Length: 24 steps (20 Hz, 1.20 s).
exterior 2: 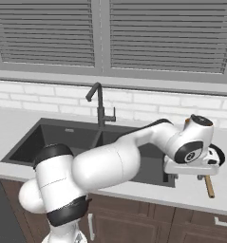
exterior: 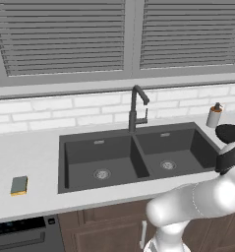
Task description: Pick the pan and sponge and place them into the sink. Then turn on the water.
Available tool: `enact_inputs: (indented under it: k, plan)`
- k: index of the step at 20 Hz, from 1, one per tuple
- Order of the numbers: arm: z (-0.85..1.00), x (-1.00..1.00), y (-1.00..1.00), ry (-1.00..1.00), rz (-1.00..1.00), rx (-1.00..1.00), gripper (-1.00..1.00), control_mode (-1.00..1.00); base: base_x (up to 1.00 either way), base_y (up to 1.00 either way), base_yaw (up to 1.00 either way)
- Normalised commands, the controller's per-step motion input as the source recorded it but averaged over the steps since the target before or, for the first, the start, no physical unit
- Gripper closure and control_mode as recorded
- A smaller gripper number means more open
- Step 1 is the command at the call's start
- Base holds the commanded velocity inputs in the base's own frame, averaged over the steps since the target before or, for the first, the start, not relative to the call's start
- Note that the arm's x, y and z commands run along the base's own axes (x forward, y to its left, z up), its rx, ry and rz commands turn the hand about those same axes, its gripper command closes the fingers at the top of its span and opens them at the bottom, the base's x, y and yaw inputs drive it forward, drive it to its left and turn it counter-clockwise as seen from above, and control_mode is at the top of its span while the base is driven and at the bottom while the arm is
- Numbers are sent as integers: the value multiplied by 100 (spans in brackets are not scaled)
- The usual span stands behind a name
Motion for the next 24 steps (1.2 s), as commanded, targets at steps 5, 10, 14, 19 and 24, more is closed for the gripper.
enact_inputs:
  k: [5,10,14,19,24]
  plan:
    - [-20,20,-40,1,0,0,-100,-100,0,0,0]
    - [-14,16,-37,0,0,0,-100,-100,0,0,0]
    - [-9,27,-20,1,0,0,-100,-100,0,0,0]
    - [-18,19,-17,0,0,0,-100,-100,0,0,0]
    - [-26,14,-18,0,0,0,-100,-100,0,0,0]
